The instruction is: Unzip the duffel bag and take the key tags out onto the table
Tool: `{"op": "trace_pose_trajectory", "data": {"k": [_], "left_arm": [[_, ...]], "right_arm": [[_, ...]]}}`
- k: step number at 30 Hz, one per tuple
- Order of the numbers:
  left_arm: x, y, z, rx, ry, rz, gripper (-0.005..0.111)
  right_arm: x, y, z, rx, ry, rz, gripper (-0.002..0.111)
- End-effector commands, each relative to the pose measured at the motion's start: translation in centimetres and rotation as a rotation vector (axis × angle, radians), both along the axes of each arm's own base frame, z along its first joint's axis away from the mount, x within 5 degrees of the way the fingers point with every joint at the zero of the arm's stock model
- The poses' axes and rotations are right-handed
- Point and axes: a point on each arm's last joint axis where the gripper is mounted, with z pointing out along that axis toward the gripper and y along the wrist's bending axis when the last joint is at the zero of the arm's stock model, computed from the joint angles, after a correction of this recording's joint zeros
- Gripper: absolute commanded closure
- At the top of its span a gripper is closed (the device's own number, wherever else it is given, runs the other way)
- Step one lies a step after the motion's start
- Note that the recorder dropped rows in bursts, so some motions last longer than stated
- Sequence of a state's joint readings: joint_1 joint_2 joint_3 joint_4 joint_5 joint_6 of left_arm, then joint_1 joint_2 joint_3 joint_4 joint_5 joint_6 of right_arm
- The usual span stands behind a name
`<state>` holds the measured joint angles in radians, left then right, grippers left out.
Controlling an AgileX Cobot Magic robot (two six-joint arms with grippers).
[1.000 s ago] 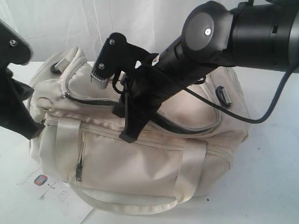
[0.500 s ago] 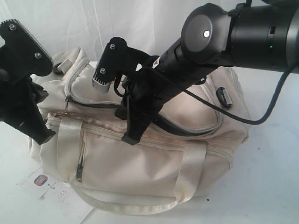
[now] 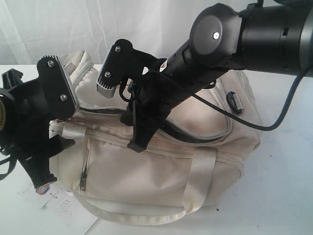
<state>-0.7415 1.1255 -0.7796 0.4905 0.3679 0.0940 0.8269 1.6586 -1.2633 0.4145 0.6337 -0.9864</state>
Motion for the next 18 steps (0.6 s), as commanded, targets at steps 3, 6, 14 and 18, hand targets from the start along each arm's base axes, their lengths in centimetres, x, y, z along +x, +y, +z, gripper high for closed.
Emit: {"op": "trace_pose_trajectory", "data": {"k": [3, 6, 14, 18], "left_arm": [[0.77, -0.53, -0.76, 0.072, -0.031, -0.058, 0.047], [0.85, -0.37, -0.90, 0.102, -0.031, -0.053, 0.051], [0.97, -0.72, -0.65, 0.068, -0.059, -0.073, 0.078], [0.98, -0.71, -0.64, 0.071, -0.062, -0.075, 0.078]], "right_arm": [[-0.03, -0.63, -0.35, -0.046, 0.017, 0.010, 0.108], [-0.08, -0.66, -0.38, -0.050, 0.022, 0.013, 0.108], [-0.23, -0.73, -0.47, -0.062, 0.037, 0.020, 0.108], [-0.26, -0.75, -0.49, -0.064, 0.040, 0.022, 0.108]]}}
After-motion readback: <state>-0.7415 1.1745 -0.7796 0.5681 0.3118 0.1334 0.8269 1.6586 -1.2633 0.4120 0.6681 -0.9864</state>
